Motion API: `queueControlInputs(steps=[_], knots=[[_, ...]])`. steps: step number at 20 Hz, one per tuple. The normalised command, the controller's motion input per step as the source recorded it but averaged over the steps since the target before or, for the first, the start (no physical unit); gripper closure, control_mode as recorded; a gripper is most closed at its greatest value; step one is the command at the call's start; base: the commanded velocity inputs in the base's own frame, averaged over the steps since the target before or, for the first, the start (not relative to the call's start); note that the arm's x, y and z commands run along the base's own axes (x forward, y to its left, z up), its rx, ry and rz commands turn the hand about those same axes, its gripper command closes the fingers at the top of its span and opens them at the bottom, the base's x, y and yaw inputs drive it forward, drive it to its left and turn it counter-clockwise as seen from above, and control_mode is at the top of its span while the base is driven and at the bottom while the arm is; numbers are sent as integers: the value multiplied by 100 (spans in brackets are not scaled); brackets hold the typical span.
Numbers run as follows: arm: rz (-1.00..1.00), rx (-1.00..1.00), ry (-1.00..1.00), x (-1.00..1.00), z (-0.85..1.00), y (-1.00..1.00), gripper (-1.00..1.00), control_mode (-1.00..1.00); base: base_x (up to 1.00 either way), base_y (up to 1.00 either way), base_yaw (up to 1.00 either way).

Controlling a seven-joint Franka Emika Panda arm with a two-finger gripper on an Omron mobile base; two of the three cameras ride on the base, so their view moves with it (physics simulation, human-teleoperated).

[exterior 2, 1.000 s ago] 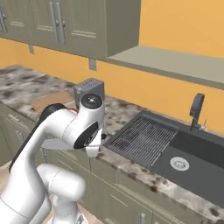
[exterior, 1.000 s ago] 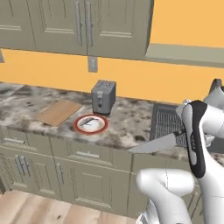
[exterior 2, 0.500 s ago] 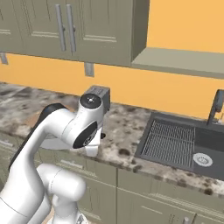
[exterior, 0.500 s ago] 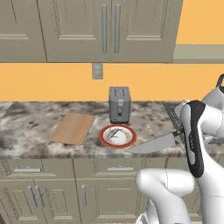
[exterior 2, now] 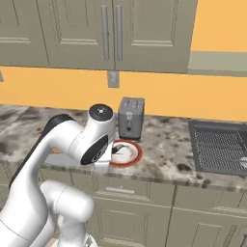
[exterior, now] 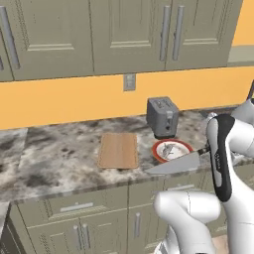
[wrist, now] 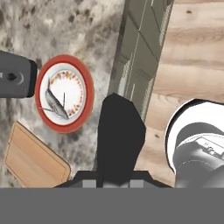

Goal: Pick up the knife from the drawer and place it on the cutting board. Then place the meat from the plate to the cutting board.

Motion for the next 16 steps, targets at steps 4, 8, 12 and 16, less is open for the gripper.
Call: queueControlInputs(steps=[4,8,12,16], knots=[[0,0,0,0,0,0,100,100,19,36,-6],[0,0,0,0,0,0,100,100,68,42,0],[0,0,0,0,0,0,100,100,97,48,0],[0,0,0,0,0,0,100,100,41,97,0]])
